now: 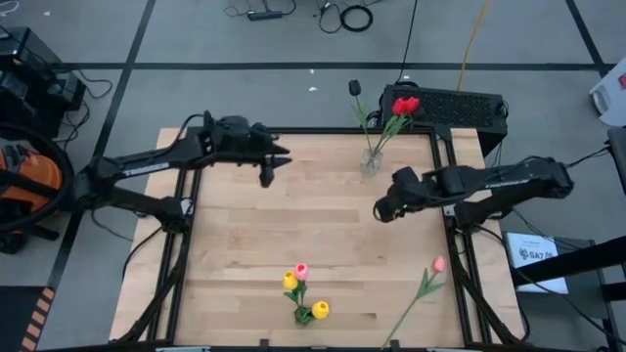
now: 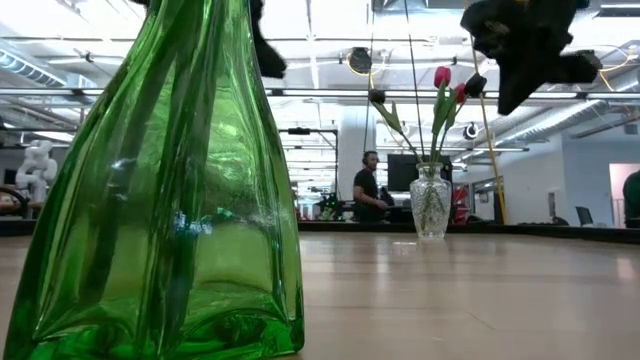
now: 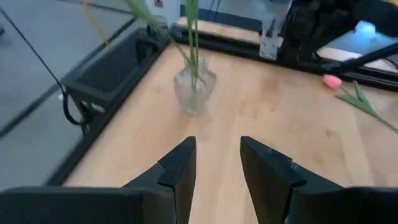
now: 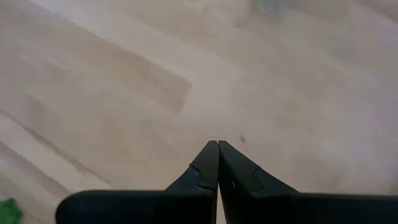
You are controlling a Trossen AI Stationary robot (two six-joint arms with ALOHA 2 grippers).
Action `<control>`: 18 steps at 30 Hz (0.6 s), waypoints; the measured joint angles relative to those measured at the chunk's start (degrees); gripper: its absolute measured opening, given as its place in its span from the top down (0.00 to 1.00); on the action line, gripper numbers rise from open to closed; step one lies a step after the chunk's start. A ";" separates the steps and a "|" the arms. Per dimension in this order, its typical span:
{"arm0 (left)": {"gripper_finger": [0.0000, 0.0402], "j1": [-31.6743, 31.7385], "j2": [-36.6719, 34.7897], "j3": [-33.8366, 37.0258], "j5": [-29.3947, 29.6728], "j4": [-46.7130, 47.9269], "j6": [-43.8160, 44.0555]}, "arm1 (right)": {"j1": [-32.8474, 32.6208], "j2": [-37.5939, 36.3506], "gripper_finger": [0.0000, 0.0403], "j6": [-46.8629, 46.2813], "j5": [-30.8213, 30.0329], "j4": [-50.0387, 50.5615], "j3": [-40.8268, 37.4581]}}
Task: Sort flowers into vase by color
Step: Put the pink flower into the green vase
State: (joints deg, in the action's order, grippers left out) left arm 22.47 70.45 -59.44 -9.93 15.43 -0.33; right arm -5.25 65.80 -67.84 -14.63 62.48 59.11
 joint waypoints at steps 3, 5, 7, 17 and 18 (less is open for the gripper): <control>0.67 -1.44 -5.03 6.07 0.10 -1.69 3.25 | -2.94 4.83 1.00 -6.53 2.59 5.64 4.87; 0.67 -2.91 -8.52 9.69 0.08 -1.02 5.36 | -5.16 7.47 1.00 -12.15 4.92 7.32 6.82; 0.67 -4.65 -11.60 12.69 0.08 -1.28 7.16 | -7.99 9.52 1.00 -17.93 5.90 7.79 7.65; 0.67 -15.30 -21.76 21.99 0.92 -0.78 12.08 | -24.26 16.23 1.00 -46.43 11.13 8.20 7.85; 0.67 -16.15 -22.09 22.46 0.95 -0.97 12.15 | -25.58 16.98 1.00 -48.06 12.51 8.50 7.85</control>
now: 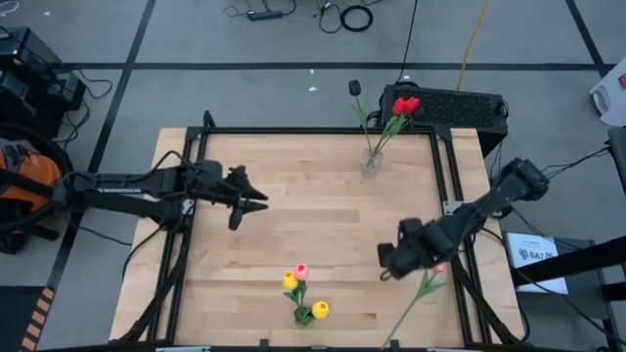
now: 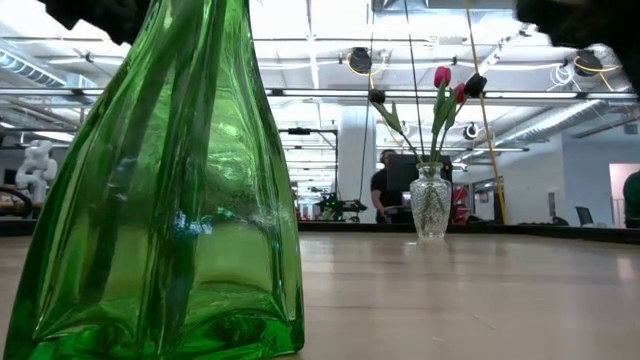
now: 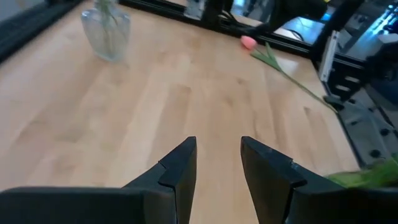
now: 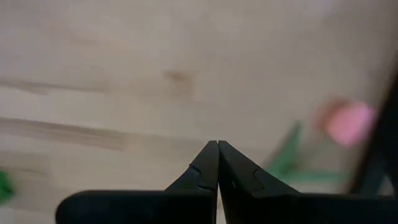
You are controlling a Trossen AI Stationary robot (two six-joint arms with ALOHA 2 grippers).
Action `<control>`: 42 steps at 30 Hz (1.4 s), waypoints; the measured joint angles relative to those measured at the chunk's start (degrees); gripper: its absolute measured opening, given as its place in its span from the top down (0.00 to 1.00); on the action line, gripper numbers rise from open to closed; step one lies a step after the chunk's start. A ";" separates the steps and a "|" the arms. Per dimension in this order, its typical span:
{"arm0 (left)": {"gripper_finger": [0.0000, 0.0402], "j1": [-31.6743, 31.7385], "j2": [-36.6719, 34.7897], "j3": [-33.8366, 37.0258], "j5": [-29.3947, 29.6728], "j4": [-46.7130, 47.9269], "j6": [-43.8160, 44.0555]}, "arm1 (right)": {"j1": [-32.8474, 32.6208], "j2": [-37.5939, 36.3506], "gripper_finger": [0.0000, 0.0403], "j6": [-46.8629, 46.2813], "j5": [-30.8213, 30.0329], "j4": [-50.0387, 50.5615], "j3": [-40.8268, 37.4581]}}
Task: Sort flowers into vase by color
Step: Put the pink flower into the green vase
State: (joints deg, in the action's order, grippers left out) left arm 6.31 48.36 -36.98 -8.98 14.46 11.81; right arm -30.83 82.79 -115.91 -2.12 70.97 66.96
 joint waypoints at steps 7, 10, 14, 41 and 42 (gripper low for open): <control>0.67 -4.52 -0.49 0.79 1.29 -0.29 2.43 | -8.27 5.51 0.98 -10.29 10.44 1.24 0.00; 0.67 -6.06 -0.49 0.79 3.39 -0.27 3.26 | -11.80 7.37 0.94 -15.82 11.22 0.84 -0.04; 0.67 -7.64 -0.49 0.79 5.45 -0.29 5.22 | -15.61 10.01 0.85 -19.15 13.35 0.75 -0.04; 0.67 -8.60 -0.44 0.77 12.99 -1.52 14.91 | -20.75 29.98 0.81 -18.28 5.67 -13.71 -2.01; 0.67 -8.60 -0.44 0.77 13.03 -1.98 14.91 | -20.65 29.75 0.85 -16.78 3.26 -13.30 -1.95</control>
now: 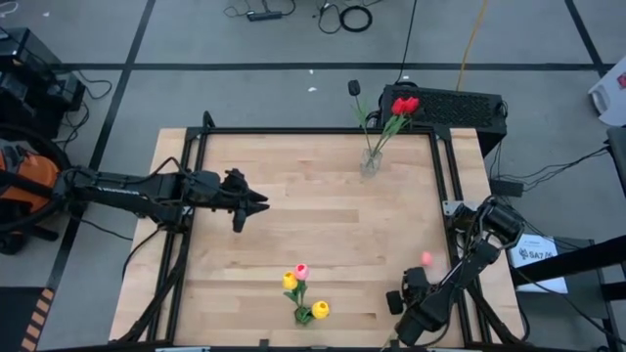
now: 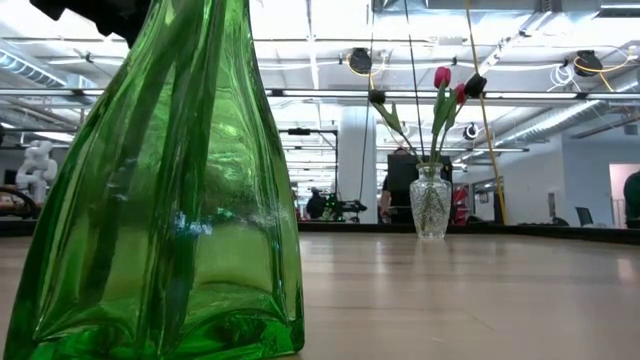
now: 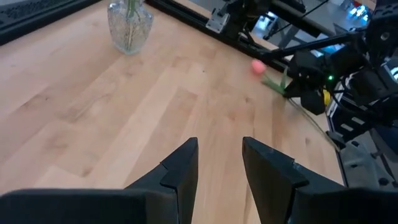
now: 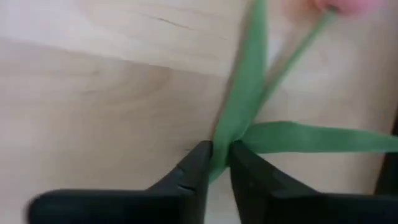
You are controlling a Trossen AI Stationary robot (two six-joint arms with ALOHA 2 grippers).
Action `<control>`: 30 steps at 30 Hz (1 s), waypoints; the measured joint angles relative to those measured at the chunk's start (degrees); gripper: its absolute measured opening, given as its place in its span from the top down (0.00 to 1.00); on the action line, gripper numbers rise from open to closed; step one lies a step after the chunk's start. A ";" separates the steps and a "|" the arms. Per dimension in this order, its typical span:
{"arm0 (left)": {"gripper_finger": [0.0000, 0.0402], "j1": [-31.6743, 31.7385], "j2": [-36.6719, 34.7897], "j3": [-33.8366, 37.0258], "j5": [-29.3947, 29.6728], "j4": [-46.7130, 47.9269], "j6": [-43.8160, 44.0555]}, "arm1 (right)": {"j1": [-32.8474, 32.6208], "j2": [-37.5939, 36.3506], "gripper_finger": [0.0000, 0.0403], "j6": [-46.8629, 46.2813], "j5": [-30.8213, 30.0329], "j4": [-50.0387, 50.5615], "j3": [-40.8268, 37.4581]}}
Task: Sort flowers into vase by color
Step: Put the pink flower into the green vase
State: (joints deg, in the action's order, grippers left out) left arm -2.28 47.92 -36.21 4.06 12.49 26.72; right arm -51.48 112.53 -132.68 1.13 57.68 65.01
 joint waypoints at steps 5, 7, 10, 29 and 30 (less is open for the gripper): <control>0.67 0.00 0.02 -0.02 0.66 -1.15 -0.01 | 2.50 -2.42 0.98 7.46 -12.93 5.42 0.08; 0.67 0.00 0.02 -0.02 0.72 -1.72 -0.02 | 3.94 -3.31 0.98 9.86 -18.57 8.59 -0.36; 0.67 0.00 0.03 -0.04 0.80 -1.72 -0.07 | 4.93 -5.95 0.99 10.87 -26.06 9.40 0.04; 0.67 0.00 0.04 -0.04 0.98 -1.54 -0.15 | -0.95 -31.86 1.00 60.10 -83.91 -13.26 0.17; 0.67 0.00 0.04 -0.06 0.98 -1.53 -0.15 | -1.27 -31.85 1.00 66.07 -86.01 -16.60 0.17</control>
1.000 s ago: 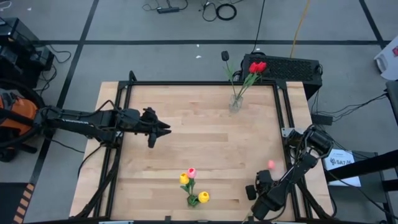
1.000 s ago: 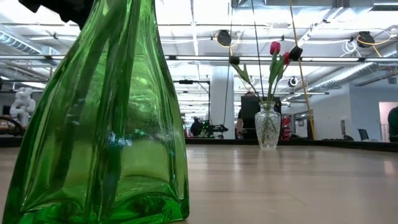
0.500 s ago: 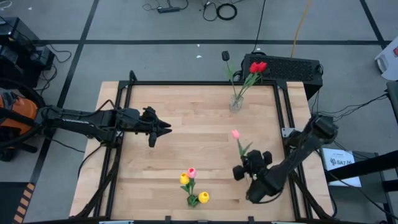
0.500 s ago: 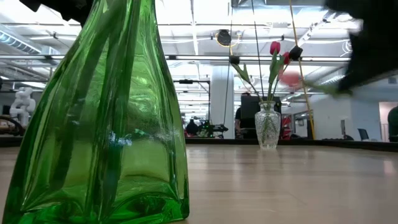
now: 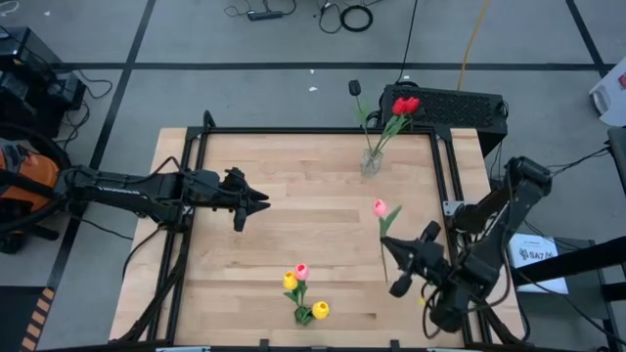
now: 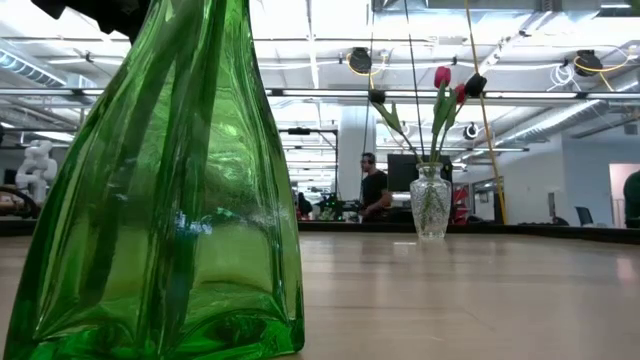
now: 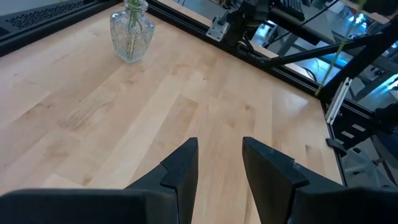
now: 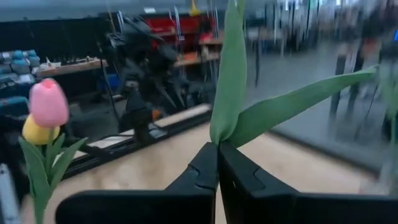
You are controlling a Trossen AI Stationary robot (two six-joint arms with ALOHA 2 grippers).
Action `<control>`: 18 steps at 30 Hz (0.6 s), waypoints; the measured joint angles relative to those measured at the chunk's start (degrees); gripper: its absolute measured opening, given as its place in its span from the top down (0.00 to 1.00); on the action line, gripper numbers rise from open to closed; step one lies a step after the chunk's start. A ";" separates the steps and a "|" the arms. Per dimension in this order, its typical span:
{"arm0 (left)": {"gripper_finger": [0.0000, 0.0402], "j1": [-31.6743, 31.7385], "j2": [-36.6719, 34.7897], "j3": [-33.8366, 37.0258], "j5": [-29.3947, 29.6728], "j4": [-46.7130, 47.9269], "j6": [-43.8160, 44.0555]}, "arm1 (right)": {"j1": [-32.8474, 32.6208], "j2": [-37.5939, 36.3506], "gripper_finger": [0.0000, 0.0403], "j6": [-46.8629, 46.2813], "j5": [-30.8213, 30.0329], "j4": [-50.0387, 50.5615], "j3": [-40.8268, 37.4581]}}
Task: Sort flowers into vase by color
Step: Put the pink flower into the green vase
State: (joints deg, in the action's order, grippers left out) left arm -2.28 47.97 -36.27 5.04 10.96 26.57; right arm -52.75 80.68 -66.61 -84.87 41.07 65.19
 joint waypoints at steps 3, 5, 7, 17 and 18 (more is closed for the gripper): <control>0.67 0.00 0.00 0.00 0.00 0.01 -0.39 | 0.19 0.72 1.00 11.06 -1.81 -7.87 0.02; 0.67 0.00 0.00 0.02 0.00 0.01 -0.44 | 1.55 2.12 1.00 13.57 -1.96 -10.67 0.07; 0.67 0.00 0.00 0.02 0.00 -0.01 -0.44 | 2.85 3.96 1.00 13.47 -1.93 -11.38 0.07; 0.67 0.00 0.00 -0.01 -0.04 -0.09 -0.31 | 5.11 9.72 1.00 11.30 -0.73 -20.86 0.04; 0.67 0.00 0.00 -0.01 -0.04 -0.09 -0.31 | 5.33 9.80 1.00 12.70 0.51 -23.03 0.04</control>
State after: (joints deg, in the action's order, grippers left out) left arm -2.28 47.97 -36.27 4.99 10.87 26.26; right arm -47.43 90.49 -53.91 -84.36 18.04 65.23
